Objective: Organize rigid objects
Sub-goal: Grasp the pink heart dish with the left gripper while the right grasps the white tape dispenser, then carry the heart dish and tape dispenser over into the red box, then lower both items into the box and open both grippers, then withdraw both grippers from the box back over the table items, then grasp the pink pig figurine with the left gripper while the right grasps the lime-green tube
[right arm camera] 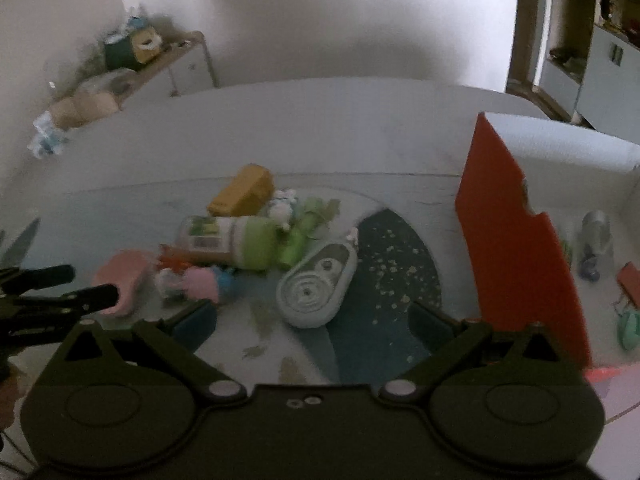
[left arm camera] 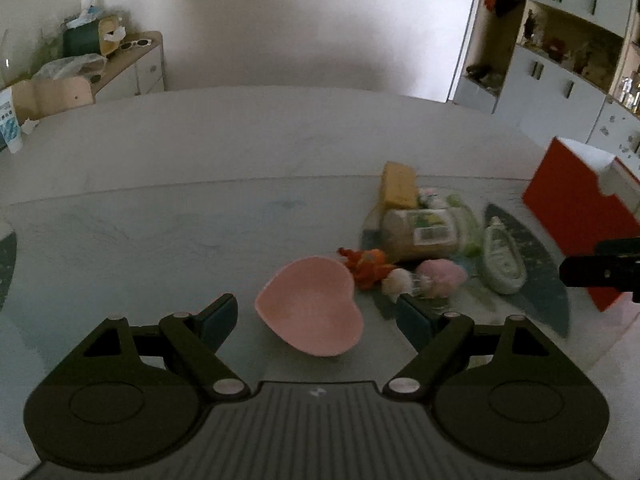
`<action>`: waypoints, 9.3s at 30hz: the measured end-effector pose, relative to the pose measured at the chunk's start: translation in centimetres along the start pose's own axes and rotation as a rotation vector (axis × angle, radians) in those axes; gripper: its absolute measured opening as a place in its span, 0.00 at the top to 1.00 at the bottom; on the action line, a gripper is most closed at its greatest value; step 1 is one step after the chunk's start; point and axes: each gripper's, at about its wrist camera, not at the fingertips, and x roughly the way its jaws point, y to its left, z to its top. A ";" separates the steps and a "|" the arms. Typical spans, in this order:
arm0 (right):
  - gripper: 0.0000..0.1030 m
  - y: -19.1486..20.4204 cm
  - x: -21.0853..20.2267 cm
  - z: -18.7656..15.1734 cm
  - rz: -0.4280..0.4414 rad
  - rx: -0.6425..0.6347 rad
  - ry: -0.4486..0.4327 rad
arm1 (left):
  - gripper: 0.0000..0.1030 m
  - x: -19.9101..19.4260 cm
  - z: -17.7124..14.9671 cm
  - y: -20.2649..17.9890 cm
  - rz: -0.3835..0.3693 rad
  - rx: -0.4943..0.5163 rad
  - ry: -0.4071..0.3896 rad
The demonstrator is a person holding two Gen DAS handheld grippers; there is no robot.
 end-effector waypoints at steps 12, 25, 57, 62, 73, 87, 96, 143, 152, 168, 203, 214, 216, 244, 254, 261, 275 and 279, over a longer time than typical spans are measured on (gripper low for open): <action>0.05 0.3 5.5 1.2 -0.088 0.005 0.082 | 0.16 3.4 -0.6 0.4 0.060 0.005 0.031; 0.19 1.6 7.6 1.3 -0.124 -0.022 0.115 | 0.17 4.3 -0.4 0.4 0.084 0.000 0.020; 0.48 0.6 1.4 0.6 -0.058 0.037 -0.023 | 0.37 0.3 0.9 -0.7 0.023 -0.024 -0.015; 0.48 0.0 -0.4 0.4 -0.047 0.061 -0.054 | 0.37 -1.3 1.5 -1.5 -0.011 -0.014 -0.028; 0.48 -1.7 -6.2 0.7 0.010 0.080 -0.143 | 0.37 -4.1 3.7 -5.0 -0.111 0.029 0.001; 0.48 -7.2 -11.2 1.3 0.039 0.121 -0.240 | 0.37 -6.6 6.3 -12.7 -0.190 0.140 -0.046; 0.48 -12.9 -12.4 0.7 0.033 0.133 -0.253 | 0.37 -6.2 7.5 -19.3 -0.224 0.176 -0.053; 0.48 -30.8 -2.8 2.5 0.033 0.010 -0.004 | 0.37 14.8 12.8 -40.6 -0.034 0.329 0.285; 0.48 -30.8 -2.2 2.4 0.038 -0.012 0.049 | 0.37 16.1 12.6 -40.7 -0.021 0.320 0.345; 0.46 -31.4 -2.0 2.0 0.047 0.024 0.125 | 0.37 16.2 12.0 -39.9 -0.023 0.292 0.425; 0.20 -30.3 -9.8 1.0 0.102 0.082 -0.077 | 0.36 5.3 12.0 -38.2 -0.091 0.258 0.171; 0.01 -26.8 -12.8 0.3 0.106 0.080 -0.171 | 0.26 0.5 11.1 -35.1 -0.115 0.232 0.067; 0.00 -26.0 -13.4 0.2 0.115 0.077 -0.188 | 0.24 -0.3 10.9 -34.3 -0.125 0.223 0.053; 0.00 -8.6 -12.8 -0.1 0.165 -0.012 -0.200 | 0.19 -5.4 6.6 -15.4 -0.095 0.124 -0.030; 0.00 -3.2 -9.8 0.4 0.139 -0.053 -0.150 | 0.20 -3.8 4.4 -9.2 -0.056 0.062 0.011; 0.01 -1.4 -7.0 1.0 0.124 -0.030 -0.085 | 0.20 -1.7 2.7 -6.8 -0.062 0.015 0.059; 0.11 -0.8 -0.6 3.1 0.040 -0.062 0.007 | 0.20 2.2 1.5 -6.3 -0.041 0.006 0.064; 0.13 -1.3 1.1 3.9 0.041 -0.034 0.028 | 0.20 3.3 1.5 -6.8 -0.032 0.018 0.069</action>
